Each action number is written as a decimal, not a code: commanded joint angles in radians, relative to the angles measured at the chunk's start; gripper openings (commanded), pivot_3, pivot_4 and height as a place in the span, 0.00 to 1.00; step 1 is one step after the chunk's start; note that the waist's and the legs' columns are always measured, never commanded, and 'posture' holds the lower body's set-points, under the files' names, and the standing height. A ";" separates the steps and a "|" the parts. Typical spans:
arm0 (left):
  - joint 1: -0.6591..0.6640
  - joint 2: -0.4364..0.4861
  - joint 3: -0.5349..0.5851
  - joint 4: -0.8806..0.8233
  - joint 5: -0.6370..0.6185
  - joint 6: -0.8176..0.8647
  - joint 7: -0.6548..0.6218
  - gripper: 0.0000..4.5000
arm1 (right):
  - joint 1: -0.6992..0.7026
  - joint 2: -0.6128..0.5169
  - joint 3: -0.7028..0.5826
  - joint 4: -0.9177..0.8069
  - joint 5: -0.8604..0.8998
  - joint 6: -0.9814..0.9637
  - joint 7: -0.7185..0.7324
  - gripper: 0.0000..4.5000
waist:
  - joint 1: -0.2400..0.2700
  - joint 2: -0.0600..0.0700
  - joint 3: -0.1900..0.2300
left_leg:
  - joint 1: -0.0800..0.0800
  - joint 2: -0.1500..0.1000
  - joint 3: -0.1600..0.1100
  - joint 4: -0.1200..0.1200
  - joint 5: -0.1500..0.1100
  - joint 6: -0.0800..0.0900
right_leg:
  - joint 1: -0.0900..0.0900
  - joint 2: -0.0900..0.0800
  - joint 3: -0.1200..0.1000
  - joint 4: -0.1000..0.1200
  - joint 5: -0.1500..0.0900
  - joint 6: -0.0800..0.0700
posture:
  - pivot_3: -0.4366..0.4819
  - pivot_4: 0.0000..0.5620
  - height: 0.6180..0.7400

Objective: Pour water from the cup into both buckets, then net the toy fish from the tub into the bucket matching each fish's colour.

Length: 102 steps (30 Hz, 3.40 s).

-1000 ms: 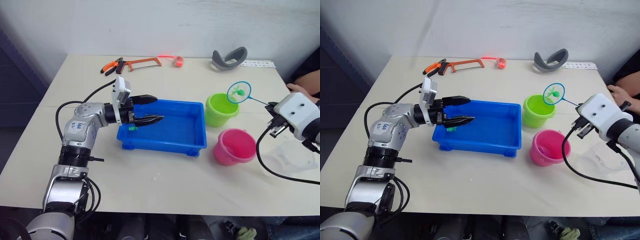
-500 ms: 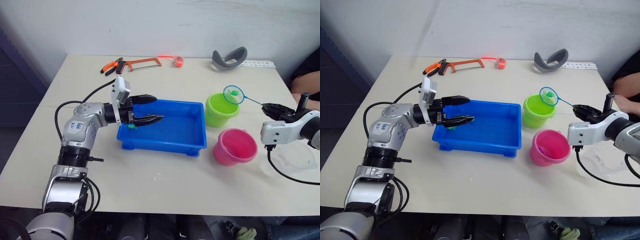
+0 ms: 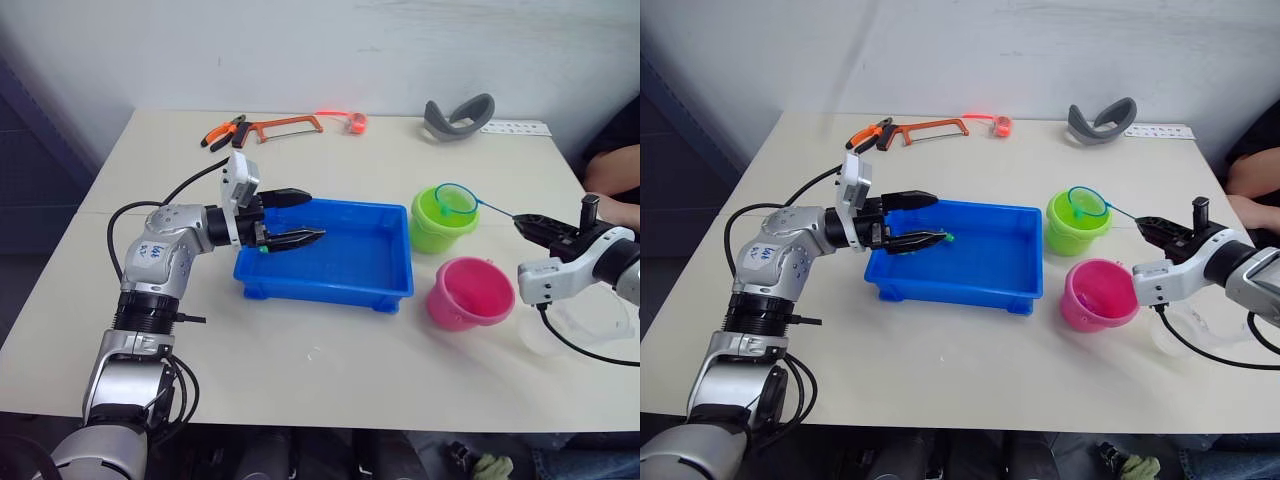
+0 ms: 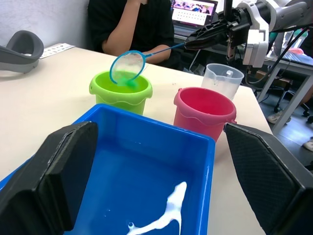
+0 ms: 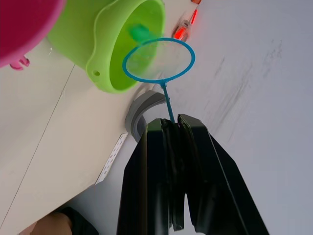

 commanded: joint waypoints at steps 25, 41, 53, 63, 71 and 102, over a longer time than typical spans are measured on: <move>0.188 0.343 0.112 -0.030 0.026 -0.020 -0.062 1.00 | -0.293 0.457 0.042 -0.495 1.103 1.246 0.385 0.00 | -0.008 0.000 0.000 | -0.001 0.000 -0.004 0.000 0.000 0.001 | 0.000 -0.005 0.000 0.000 0.000 0.000 | 0.48 0.27 1.00; 0.240 0.318 0.115 -0.159 0.015 0.022 -0.002 1.00 | -0.291 0.571 0.134 -0.443 1.234 1.523 0.399 0.00 | -0.014 0.000 0.000 | -0.001 0.000 -0.003 0.000 -0.001 0.001 | -0.001 -0.005 0.001 0.000 0.000 0.000 | 0.48 0.27 1.00; 0.218 0.294 0.108 -0.151 0.023 0.014 0.006 1.00 | -0.356 0.693 0.204 -0.206 1.116 1.450 0.332 0.00 | -0.023 0.000 0.000 | -0.001 0.000 -0.002 -0.001 -0.001 0.001 | -0.002 -0.004 0.001 0.000 0.000 0.000 | 0.48 0.27 1.00; 0.207 0.279 0.104 -0.150 0.025 0.011 0.011 1.00 | -0.415 0.772 0.144 -0.164 1.122 1.442 0.297 0.00 | -0.023 0.000 0.000 | -0.001 0.000 -0.001 -0.001 -0.001 0.001 | -0.002 -0.003 0.001 0.000 0.000 0.000 | 0.48 0.27 1.00; 0.202 0.248 0.090 -0.145 0.025 0.002 0.009 1.00 | -0.350 0.754 0.056 -0.315 1.195 1.512 0.294 0.00 | -0.021 0.000 0.000 | -0.002 0.000 -0.002 -0.001 -0.001 0.001 | -0.002 -0.004 0.001 0.000 0.000 0.000 | 0.48 0.27 1.00; -0.032 0.000 -0.024 0.080 0.054 -0.107 -0.077 1.00 | -0.010 0.265 -0.254 -0.468 0.980 1.185 0.302 0.00 | -0.011 0.000 0.000 | -0.001 0.000 0.000 -0.001 -0.001 0.001 | -0.002 -0.001 0.001 0.000 0.000 0.000 | 0.48 0.27 1.00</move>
